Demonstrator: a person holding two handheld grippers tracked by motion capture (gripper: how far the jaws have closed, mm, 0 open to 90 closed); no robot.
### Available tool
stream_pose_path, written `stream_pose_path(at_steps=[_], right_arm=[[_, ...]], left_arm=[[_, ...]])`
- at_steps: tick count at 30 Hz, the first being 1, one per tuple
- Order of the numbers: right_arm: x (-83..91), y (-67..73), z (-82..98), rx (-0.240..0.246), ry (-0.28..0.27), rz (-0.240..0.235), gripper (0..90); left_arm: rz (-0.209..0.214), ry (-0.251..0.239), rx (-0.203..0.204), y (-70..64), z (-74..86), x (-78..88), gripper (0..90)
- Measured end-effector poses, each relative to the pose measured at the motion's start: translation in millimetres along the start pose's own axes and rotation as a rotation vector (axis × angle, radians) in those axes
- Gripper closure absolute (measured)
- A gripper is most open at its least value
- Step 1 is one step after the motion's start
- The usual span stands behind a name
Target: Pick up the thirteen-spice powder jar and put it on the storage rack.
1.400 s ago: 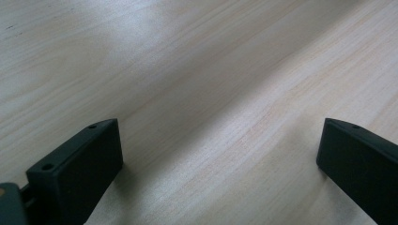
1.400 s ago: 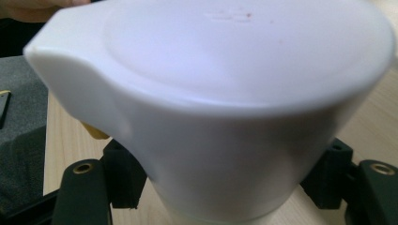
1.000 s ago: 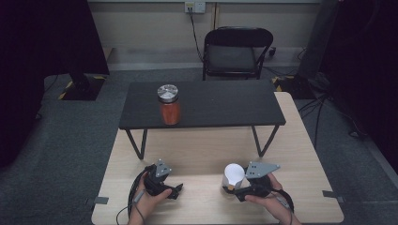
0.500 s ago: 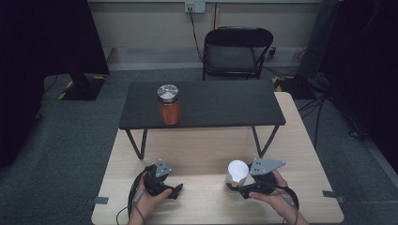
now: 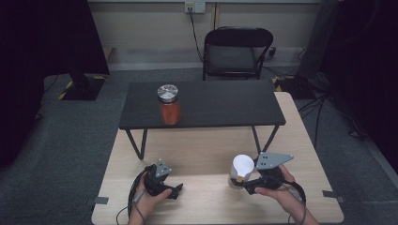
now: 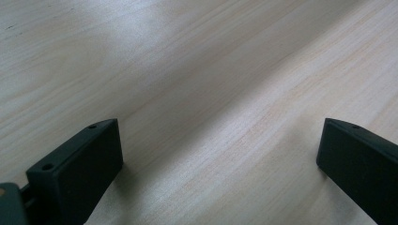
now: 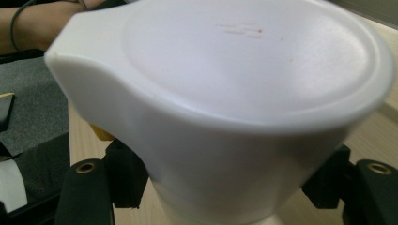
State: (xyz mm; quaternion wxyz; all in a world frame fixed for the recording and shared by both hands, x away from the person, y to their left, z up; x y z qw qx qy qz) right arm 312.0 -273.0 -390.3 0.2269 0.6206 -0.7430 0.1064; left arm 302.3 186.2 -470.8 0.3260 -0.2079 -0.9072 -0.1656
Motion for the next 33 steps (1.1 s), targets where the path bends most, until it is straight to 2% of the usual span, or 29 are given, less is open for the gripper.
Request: stream_pose_path(at_steps=[21,33], right_arm=[[22.3,-0.1,-32.6,0.006,0.010,0.007,30.4],[35.1,-1.5,-51.1,0.005,-0.016,0.010,30.4]], left_arm=[[0.000,0.000,0.000,0.0,0.0,0.0,0.0],[0.000,0.000,0.000,0.0,0.0,0.0,0.0]])
Point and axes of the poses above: each handheld gripper's, and its own axes: x roughly backward along the jaws, z roughly out of its underside, y roughly to its left, the point moved 7 cm from there along -x, roughly forward along the jaws, and after that the axes turned 14 degrees about -z, right-handed, at the moved point
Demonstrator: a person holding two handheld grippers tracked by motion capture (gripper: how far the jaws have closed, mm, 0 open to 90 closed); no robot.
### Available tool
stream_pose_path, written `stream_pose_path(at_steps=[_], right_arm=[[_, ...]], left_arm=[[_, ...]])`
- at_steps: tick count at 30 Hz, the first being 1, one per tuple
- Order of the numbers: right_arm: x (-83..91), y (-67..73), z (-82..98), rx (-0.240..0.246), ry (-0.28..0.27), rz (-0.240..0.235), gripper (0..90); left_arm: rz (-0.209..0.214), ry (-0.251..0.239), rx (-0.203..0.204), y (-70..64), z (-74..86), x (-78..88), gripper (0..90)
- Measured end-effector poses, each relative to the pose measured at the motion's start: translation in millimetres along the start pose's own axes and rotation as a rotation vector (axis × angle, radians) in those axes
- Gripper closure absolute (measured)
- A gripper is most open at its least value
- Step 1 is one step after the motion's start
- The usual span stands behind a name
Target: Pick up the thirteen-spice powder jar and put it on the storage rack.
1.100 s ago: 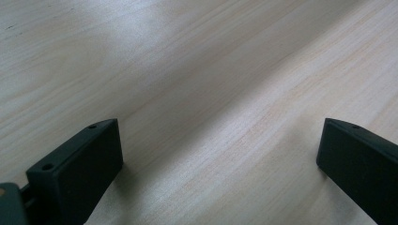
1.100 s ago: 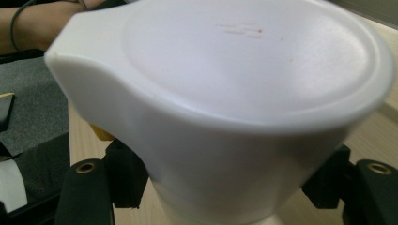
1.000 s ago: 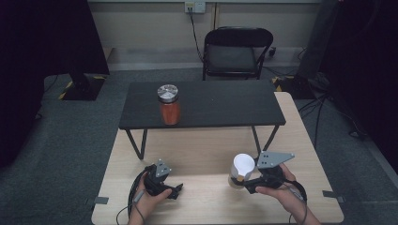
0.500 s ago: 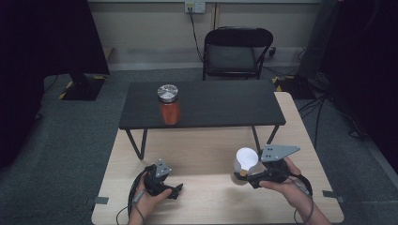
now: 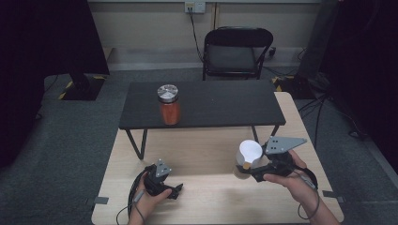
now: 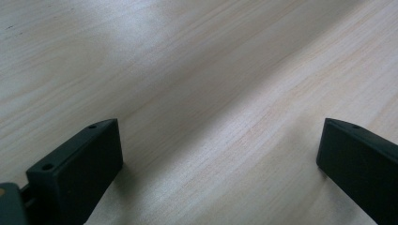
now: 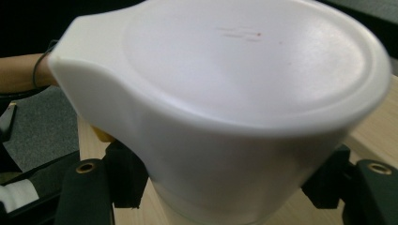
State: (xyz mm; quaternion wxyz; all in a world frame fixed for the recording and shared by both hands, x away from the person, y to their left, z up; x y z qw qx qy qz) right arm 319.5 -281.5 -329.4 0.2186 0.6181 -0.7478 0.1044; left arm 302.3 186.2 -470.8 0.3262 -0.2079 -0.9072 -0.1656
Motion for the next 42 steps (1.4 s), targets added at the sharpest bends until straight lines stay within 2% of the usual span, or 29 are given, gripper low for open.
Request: stream_pose_path(at_steps=[10,28,36,42], right_arm=[[10.1,-3.1,-17.9,-0.011,0.003,0.010,30.4],[24.3,-5.6,-53.0,0.007,0.001,0.041,30.4],[27.8,-7.5,-61.1,-0.006,-0.019,0.044,30.5],[31.0,-7.7,-72.1,0.005,-0.022,0.056,30.5]], left_arm=[[0.000,0.000,0.000,0.0,0.0,0.0,0.0],[0.000,0.000,0.001,-0.1,0.0,0.0,0.0],[0.000,0.000,0.000,0.0,0.0,0.0,0.0],[0.000,0.000,0.000,0.0,0.0,0.0,0.0]])
Point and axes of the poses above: each handheld gripper's, and its own axes: x roughly backward along the jaws, z roughly out of its underside, y roughly to its left, the point moved 7 cm from there along -x, roughly forward along the jaws, and after that the axes turned 14 degrees about -z, right-handed, at the moved point
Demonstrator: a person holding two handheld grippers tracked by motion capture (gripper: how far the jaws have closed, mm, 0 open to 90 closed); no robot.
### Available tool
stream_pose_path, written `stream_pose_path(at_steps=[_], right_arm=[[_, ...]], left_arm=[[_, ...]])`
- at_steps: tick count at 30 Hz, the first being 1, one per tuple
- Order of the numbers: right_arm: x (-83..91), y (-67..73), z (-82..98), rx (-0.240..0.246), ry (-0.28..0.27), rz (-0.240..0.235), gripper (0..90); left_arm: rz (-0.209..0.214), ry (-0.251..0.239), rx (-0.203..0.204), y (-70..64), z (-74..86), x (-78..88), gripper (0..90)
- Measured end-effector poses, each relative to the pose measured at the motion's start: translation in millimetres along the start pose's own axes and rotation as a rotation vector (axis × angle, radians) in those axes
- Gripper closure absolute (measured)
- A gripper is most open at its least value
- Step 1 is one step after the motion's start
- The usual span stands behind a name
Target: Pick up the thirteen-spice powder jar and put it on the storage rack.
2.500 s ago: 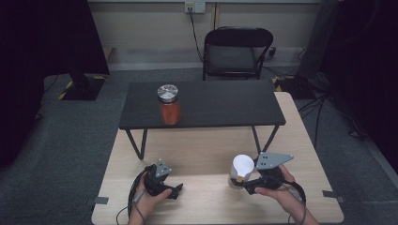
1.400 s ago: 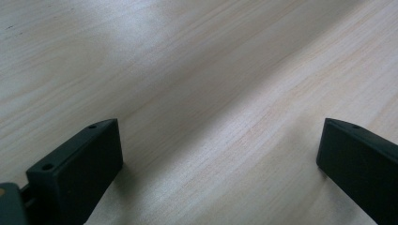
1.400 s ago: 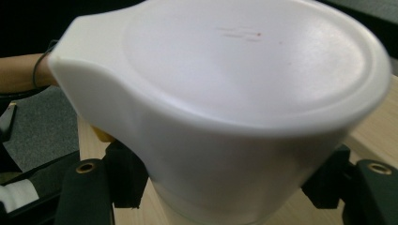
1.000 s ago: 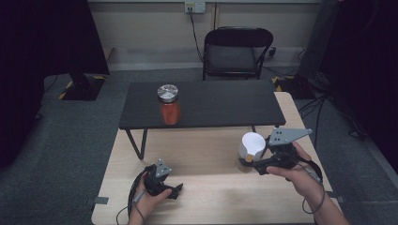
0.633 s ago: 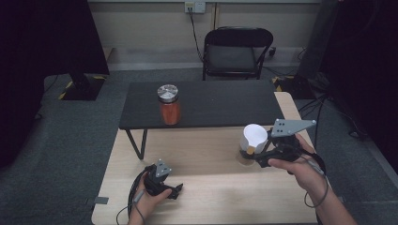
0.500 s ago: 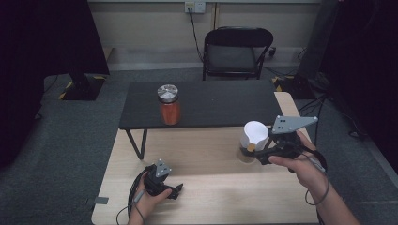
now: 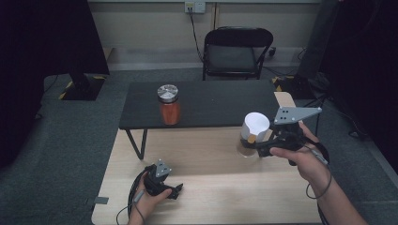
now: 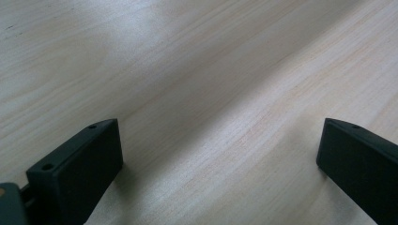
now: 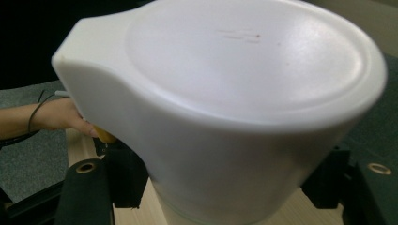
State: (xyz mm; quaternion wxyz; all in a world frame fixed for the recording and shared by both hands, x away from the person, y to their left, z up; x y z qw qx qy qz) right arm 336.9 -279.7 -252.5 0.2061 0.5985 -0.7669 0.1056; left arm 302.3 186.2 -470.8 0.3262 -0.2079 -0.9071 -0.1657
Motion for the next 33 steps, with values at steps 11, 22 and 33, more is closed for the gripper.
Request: stream_pose_path(at_steps=[11,22,33], right_arm=[[5.3,-4.7,-21.0,0.001,-0.010,0.031,30.5],[4.2,-13.0,-35.9,-0.007,-0.023,0.076,30.5],[1.3,-22.6,-46.7,-0.016,-0.025,0.121,30.5]], left_arm=[[0.000,0.000,0.000,0.0,0.0,0.0,0.1],[0.000,0.000,0.000,0.0,0.0,0.0,0.0],[0.000,0.000,0.001,-0.1,0.0,0.0,0.0]])
Point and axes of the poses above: each handheld gripper's, and its own axes: x roughly backward along the jaws, z roughly out of its underside, y roughly to its left, the point moved 7 cm from there along -x, roughly forward along the jaws, and after that the axes turned 14 degrees about -z, right-handed, at the moved point
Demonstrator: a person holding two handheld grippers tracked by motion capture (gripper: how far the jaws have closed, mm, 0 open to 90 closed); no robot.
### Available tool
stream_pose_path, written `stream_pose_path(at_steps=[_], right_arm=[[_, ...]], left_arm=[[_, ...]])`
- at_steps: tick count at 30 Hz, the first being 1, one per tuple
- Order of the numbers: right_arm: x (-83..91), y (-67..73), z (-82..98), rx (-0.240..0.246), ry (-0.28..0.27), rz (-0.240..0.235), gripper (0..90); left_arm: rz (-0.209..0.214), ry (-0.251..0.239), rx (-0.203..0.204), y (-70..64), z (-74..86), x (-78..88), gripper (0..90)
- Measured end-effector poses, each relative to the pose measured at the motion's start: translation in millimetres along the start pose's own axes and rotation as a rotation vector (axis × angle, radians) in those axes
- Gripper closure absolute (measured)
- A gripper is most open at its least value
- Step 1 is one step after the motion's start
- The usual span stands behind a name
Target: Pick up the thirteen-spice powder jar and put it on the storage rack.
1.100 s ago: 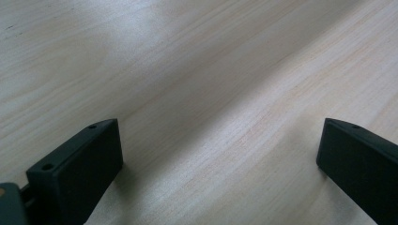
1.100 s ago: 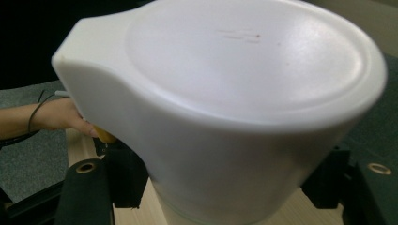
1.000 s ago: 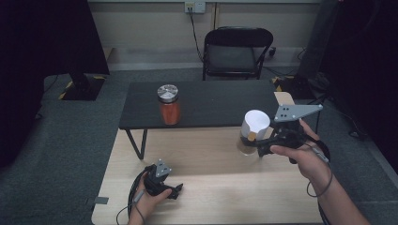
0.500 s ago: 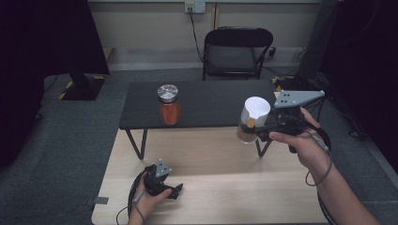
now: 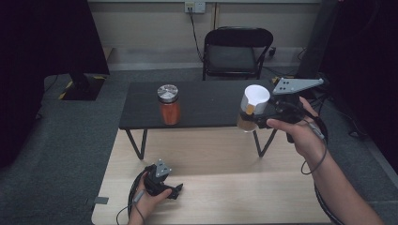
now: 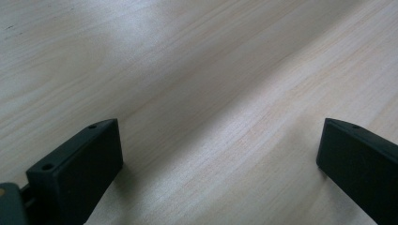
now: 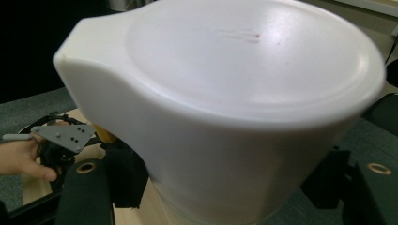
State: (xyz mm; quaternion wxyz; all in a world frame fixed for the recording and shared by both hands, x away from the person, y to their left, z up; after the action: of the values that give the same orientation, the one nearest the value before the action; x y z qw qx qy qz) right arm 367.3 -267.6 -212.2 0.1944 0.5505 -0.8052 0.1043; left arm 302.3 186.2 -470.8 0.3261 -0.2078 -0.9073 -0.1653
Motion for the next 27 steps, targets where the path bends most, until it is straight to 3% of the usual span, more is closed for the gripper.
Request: stream_pose_path(at_steps=[27], right_arm=[[-27.4,-23.8,-7.7,-0.045,0.003,0.088,30.5]], left_arm=[[0.000,0.000,0.000,0.0,0.0,0.0,0.0]])
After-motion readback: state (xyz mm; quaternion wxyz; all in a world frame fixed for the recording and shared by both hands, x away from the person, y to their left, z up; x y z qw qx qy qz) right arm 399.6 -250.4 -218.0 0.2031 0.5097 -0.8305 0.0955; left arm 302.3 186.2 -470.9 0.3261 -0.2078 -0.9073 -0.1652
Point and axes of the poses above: each handheld gripper's, and its own axes: x roughly backward along the jaws, z roughly out of its underside, y roughly to its left, the point moved 7 cm from there along -x, roughly forward along the jaws, and after that the axes turned 14 degrees about -z, right-handed, at the moved point
